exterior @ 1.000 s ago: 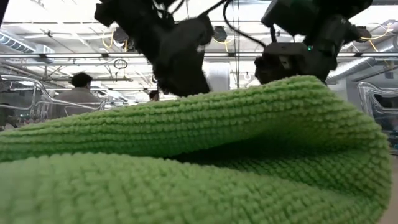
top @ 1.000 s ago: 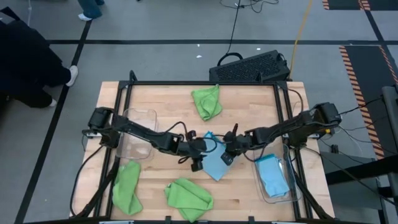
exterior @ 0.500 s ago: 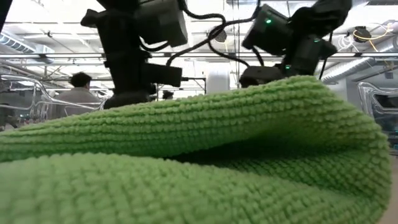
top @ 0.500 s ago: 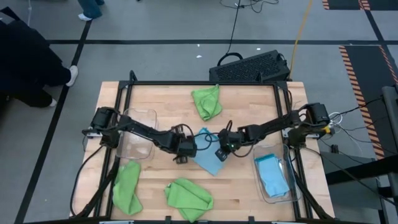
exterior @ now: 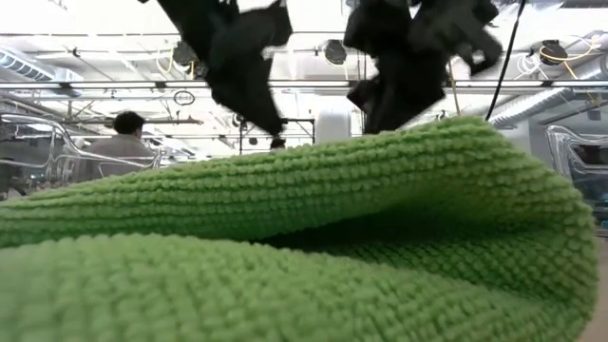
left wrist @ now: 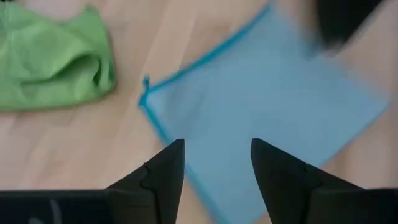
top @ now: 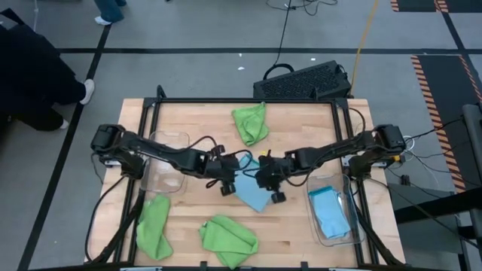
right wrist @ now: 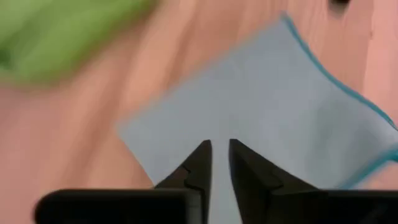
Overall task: Sort microfiber towel by color & place in baskets
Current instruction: Fold the blue microfiber towel
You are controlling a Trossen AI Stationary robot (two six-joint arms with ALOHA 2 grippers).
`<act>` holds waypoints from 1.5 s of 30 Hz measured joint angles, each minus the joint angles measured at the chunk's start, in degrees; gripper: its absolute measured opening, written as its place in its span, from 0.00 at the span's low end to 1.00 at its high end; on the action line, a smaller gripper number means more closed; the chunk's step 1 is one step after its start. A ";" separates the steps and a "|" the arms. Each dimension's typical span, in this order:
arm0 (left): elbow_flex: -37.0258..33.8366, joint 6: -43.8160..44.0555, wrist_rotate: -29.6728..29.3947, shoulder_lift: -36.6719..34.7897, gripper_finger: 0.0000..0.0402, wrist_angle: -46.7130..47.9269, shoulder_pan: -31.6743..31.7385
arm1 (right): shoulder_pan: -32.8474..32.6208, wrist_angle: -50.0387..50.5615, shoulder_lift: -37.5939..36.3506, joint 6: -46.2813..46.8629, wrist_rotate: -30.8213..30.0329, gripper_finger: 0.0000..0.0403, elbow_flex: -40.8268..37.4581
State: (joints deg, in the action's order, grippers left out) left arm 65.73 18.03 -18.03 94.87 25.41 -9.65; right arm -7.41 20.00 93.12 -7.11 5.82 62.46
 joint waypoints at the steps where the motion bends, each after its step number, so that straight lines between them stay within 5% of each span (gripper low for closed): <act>1: -0.02 1.78 0.01 -0.49 0.47 -1.86 -0.38 | 0.70 1.37 0.05 -3.17 -0.02 0.15 -0.03; 10: -0.13 17.66 1.59 2.03 0.47 -7.74 -4.14 | 4.15 5.61 0.09 -25.10 0.16 0.48 -0.05; 17: -0.04 20.38 3.06 6.04 0.49 -9.92 -7.49 | 5.26 6.07 1.05 -27.65 1.52 0.63 -0.05; 30: 0.02 34.44 -3.03 12.64 0.79 -14.76 -9.74 | 9.26 4.59 8.29 -34.51 6.62 0.63 1.92; 45: 0.37 32.84 -5.56 23.43 0.65 -17.75 -9.89 | 10.66 -1.68 19.07 -34.28 12.00 0.63 3.91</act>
State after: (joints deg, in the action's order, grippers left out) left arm 66.11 50.87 -23.59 118.30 7.66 -19.54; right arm 3.25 18.31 112.20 -41.39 17.82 66.37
